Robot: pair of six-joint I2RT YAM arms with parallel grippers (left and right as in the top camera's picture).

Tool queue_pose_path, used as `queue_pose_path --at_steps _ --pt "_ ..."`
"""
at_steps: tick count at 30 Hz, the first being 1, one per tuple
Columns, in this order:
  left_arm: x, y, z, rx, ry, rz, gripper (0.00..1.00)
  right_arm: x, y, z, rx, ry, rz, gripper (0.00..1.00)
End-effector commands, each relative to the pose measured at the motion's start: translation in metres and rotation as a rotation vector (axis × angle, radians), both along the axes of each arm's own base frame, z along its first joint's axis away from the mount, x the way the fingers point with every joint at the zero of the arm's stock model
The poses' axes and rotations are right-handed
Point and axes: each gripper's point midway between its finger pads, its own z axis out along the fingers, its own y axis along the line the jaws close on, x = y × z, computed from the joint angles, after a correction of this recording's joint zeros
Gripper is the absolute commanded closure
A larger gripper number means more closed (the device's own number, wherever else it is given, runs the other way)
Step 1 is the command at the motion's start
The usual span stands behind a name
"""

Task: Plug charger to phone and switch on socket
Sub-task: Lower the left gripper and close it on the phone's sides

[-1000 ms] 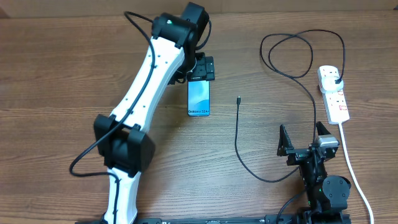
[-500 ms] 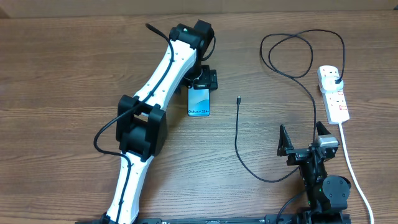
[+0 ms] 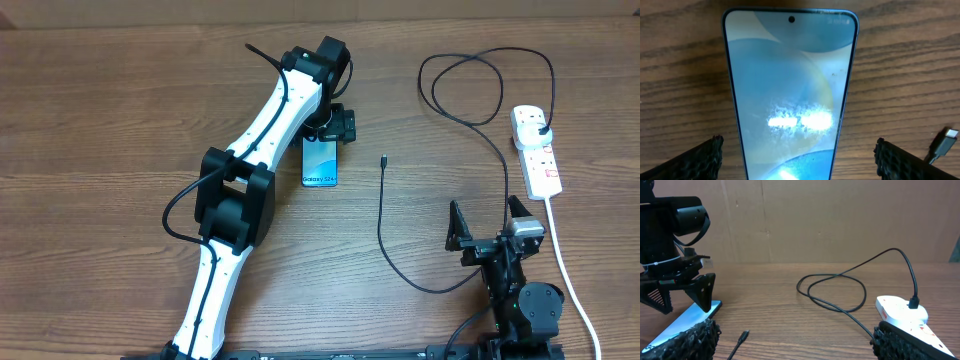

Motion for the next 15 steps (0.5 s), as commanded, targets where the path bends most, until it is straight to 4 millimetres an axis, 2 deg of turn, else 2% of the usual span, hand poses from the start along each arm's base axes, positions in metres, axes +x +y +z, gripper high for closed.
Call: queue_pose_path --at_steps 1,8,15 --pt "0.000 -0.006 -0.005 0.004 -0.001 -0.015 0.00 0.000 0.000 -0.002 -0.004 -0.003 -0.002 0.00" --pt "-0.008 0.006 -0.018 0.076 0.020 -0.025 0.00 0.000 0.000 -0.002 -0.004 -0.003 -0.002 0.00" --pt "-0.014 0.009 -0.035 0.087 0.037 -0.026 0.00 0.000 0.000 -0.002 -0.004 -0.003 -0.002 0.00"
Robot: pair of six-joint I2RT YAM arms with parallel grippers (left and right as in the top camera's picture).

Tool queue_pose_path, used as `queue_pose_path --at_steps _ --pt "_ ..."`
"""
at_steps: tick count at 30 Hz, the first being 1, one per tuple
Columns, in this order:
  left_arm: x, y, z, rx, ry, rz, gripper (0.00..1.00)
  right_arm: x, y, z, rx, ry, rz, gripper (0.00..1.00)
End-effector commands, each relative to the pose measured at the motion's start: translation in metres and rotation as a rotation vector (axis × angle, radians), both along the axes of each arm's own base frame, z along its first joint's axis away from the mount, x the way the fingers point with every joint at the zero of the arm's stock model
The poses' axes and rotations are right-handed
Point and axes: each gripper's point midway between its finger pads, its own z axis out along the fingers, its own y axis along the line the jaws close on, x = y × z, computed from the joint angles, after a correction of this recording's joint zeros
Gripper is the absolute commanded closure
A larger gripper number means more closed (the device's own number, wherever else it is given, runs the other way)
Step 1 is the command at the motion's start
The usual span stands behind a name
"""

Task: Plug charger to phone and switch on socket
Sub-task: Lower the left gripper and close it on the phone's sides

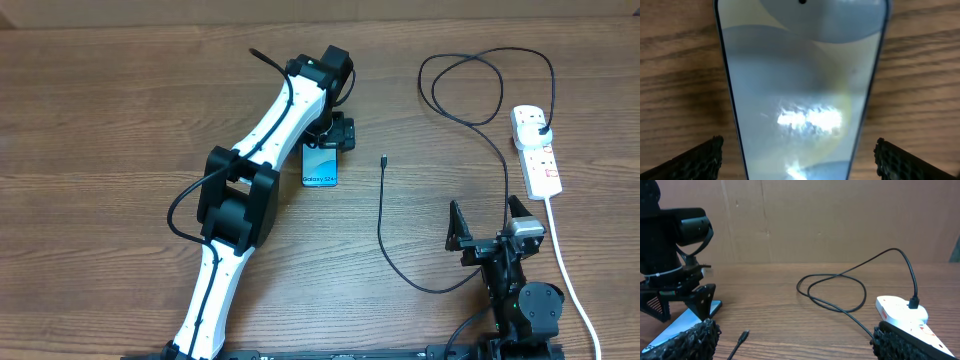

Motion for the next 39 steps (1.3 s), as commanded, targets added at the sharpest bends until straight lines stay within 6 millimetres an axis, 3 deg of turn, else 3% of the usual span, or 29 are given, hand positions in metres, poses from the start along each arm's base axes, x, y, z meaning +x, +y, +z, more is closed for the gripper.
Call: queue_pose_path --at_steps 1,8,20,31,39 --pt "-0.004 0.004 -0.016 0.034 0.016 -0.014 0.00 0.000 0.000 -0.002 -0.004 -0.004 -0.003 0.00" --pt "-0.005 0.006 -0.028 0.043 0.012 -0.019 0.00 0.000 0.000 -0.002 -0.004 -0.004 -0.003 0.00" --pt "0.000 0.002 -0.028 0.029 -0.008 -0.018 0.00 0.000 0.000 -0.002 -0.004 -0.004 -0.003 0.00" --pt "-0.008 -0.008 -0.028 -0.006 0.019 -0.025 0.00 0.000 0.000 -0.002 -0.004 -0.004 -0.003 0.00" --pt "-0.009 -0.006 -0.029 0.011 0.019 -0.014 0.00 0.000 0.000 -0.002 -0.004 -0.004 -0.003 0.00"
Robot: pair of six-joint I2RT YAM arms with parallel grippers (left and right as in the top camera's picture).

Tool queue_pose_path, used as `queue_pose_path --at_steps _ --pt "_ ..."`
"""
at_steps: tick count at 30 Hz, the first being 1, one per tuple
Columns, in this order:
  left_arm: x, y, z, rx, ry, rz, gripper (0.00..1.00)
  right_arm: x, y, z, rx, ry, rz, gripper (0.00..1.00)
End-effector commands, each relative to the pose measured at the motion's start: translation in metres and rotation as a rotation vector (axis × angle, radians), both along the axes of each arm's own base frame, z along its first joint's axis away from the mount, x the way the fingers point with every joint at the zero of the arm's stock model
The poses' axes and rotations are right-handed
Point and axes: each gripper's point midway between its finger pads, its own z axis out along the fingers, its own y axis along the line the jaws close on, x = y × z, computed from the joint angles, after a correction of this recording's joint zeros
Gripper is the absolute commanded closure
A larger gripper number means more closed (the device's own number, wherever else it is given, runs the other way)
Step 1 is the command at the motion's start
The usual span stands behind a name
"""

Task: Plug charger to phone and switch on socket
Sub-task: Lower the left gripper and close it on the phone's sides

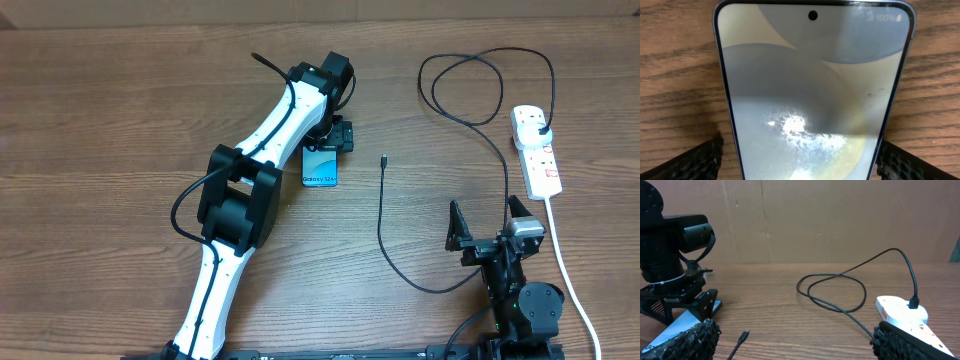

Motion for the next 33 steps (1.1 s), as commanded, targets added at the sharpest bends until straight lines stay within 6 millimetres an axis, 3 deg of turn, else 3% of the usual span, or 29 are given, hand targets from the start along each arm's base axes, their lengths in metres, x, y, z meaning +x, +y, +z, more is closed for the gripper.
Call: queue_pose_path --at_steps 1,23,33 --pt "-0.015 -0.009 -0.015 -0.025 0.059 -0.009 0.00 0.000 0.000 -0.002 -0.004 -0.004 -0.003 0.00" --pt "-0.019 -0.011 -0.017 -0.040 0.077 -0.009 0.00 0.000 0.000 -0.002 -0.004 -0.004 -0.003 0.00" --pt "-0.036 0.004 -0.044 0.019 0.121 -0.007 0.02 0.000 0.000 -0.002 -0.004 -0.004 -0.003 0.00"
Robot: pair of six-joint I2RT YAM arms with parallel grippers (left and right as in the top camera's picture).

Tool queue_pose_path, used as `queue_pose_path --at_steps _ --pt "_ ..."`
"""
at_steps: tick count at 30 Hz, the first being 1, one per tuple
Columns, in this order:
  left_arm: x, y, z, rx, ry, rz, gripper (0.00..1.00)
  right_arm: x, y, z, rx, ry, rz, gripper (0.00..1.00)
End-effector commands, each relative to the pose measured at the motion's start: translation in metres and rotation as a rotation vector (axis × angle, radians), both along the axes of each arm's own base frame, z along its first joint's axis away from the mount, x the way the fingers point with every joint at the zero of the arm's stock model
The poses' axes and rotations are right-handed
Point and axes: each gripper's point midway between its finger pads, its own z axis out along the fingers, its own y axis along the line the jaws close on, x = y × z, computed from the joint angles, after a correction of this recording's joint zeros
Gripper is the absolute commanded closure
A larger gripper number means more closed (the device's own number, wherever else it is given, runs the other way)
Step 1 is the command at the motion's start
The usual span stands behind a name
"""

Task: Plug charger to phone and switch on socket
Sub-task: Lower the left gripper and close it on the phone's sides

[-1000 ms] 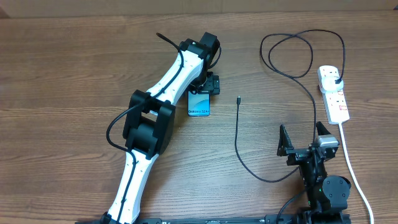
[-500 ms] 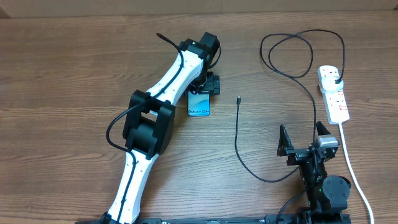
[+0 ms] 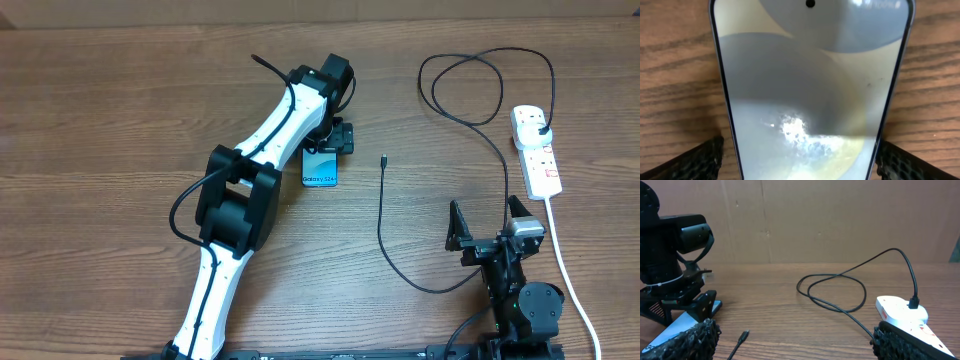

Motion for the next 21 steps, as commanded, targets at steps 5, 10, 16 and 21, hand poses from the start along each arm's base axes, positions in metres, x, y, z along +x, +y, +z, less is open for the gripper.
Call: queue_pose_path --at_steps 5,10,16,21 --pt "-0.0376 0.0072 -0.0482 0.029 0.150 0.000 0.04 0.0002 -0.0001 -0.0018 -0.004 -0.003 -0.002 0.00" --pt "-0.0358 0.0066 -0.0483 0.026 0.143 0.000 0.04 0.0002 -0.0001 -0.0018 -0.004 -0.003 -0.002 0.00" --pt "-0.0329 0.0054 -0.0485 0.019 0.132 0.002 0.03 0.0002 -0.0001 -0.0018 -0.004 -0.003 -0.002 0.00" --pt "-0.0312 0.0044 -0.0487 0.014 0.125 0.001 0.06 0.0002 -0.0001 -0.0018 -0.004 -0.003 -0.002 0.00"
